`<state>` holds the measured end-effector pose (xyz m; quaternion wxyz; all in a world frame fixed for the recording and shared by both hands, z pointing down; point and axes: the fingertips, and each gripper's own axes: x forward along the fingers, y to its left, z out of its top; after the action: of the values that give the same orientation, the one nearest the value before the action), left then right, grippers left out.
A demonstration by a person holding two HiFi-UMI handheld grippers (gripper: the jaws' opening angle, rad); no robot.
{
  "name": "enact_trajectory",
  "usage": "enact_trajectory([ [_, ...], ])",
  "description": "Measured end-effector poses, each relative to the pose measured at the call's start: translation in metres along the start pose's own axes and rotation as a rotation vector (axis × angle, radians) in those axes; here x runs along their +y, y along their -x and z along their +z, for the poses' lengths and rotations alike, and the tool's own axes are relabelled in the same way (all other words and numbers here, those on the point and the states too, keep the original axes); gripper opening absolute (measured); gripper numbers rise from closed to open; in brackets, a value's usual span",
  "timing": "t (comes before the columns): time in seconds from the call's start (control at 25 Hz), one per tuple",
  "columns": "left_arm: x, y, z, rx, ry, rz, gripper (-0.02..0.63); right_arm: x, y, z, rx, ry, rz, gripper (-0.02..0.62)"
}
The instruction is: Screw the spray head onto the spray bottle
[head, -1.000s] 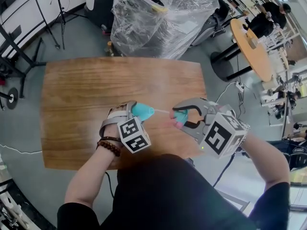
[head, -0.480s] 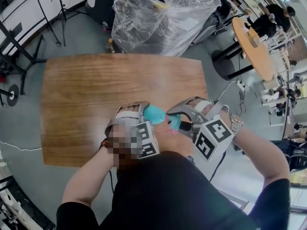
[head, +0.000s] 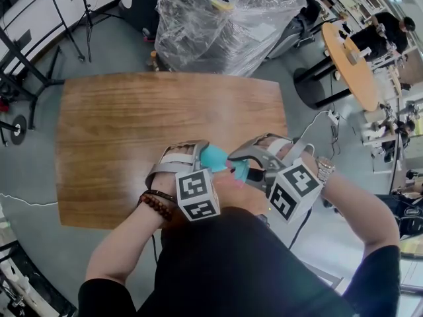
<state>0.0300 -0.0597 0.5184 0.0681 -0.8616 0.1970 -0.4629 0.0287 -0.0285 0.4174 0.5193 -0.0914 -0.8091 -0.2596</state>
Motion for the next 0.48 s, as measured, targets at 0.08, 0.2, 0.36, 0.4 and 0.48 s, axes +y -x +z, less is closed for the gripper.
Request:
enact_trajectory([
  [0.08,0.000,0.001,0.003,-0.014,-0.003,0.003,0.385,0.000,0.000,0.002,-0.011,-0.007,0.001,0.118],
  [0.2,0.001,0.006,0.011,-0.053,-0.012,0.018,0.385,-0.001,0.002,0.005,-0.031,-0.022,0.003,0.118],
  [0.36,0.003,0.011,0.014,-0.083,-0.006,0.044,0.383,-0.001,0.006,0.008,-0.057,-0.041,-0.003,0.119],
  [0.4,0.003,0.011,0.014,-0.083,-0.006,0.048,0.382,-0.001,0.006,0.008,-0.059,-0.044,-0.003,0.120],
  [0.48,0.004,0.010,0.012,-0.066,-0.013,0.059,0.381,-0.001,0.005,0.006,-0.048,-0.048,-0.002,0.120],
])
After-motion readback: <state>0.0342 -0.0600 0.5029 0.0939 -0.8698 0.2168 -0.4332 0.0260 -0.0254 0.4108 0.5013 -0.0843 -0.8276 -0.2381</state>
